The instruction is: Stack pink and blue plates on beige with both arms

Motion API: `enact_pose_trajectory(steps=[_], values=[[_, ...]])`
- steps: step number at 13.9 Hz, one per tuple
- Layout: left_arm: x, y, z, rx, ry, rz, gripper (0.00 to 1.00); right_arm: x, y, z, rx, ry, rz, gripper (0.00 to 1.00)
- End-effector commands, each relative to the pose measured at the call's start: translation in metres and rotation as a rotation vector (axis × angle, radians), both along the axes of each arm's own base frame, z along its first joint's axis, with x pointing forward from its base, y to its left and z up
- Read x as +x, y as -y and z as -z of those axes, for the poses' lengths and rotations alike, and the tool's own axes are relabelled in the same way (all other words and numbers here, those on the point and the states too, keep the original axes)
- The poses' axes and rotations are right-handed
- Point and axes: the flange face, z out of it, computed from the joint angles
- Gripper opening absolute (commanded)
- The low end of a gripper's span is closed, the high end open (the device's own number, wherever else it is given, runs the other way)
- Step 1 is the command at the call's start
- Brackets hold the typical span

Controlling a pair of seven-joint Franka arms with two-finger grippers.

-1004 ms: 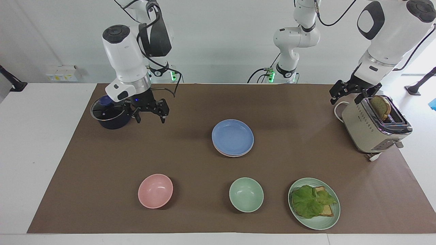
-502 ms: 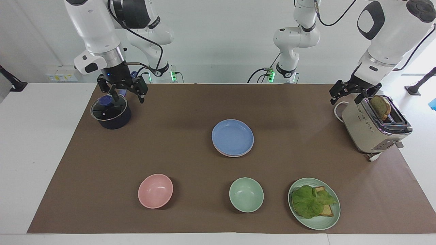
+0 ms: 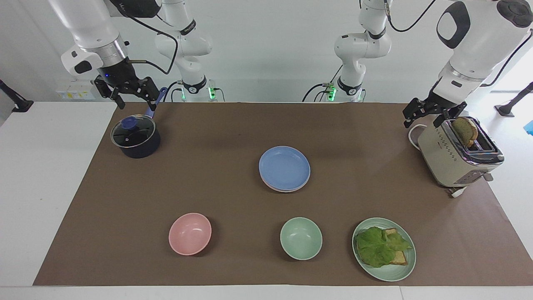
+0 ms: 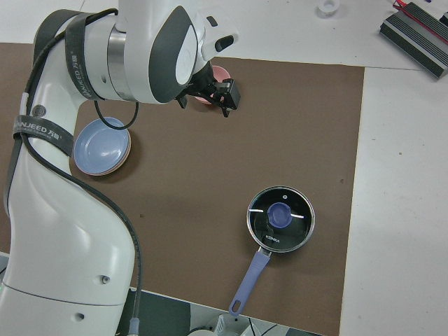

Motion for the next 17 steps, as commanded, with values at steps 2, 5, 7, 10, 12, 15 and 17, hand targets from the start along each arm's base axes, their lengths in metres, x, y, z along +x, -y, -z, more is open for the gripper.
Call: enact_pose_trajectory(steps=[2,5,7,10,12,15,17], values=[[-0.006,-0.004,-0.003,0.012,0.004,0.008,1.00,-0.008,0.005,-0.005,-0.059,-0.001,-0.087,1.00],[-0.006,-0.004,-0.003,0.012,0.003,0.006,1.00,-0.010,0.001,-0.018,-0.066,0.011,-0.095,1.00],[-0.006,-0.004,-0.003,0.012,0.004,0.008,1.00,-0.013,-0.002,-0.016,0.002,-0.017,-0.084,1.00],[-0.006,-0.004,-0.003,0.012,0.004,0.008,1.00,-0.020,0.001,-0.020,-0.005,0.001,-0.086,1.00],[-0.006,-0.004,-0.003,0.012,0.004,0.008,1.00,-0.024,0.001,-0.016,-0.031,0.024,-0.094,1.00],[-0.006,-0.004,-0.003,0.012,0.002,0.008,1.00,-0.025,-0.001,-0.016,-0.050,0.017,-0.105,1.00],[-0.006,-0.004,-0.003,0.012,0.004,0.008,1.00,-0.025,-0.001,-0.016,-0.050,0.012,-0.125,1.00]])
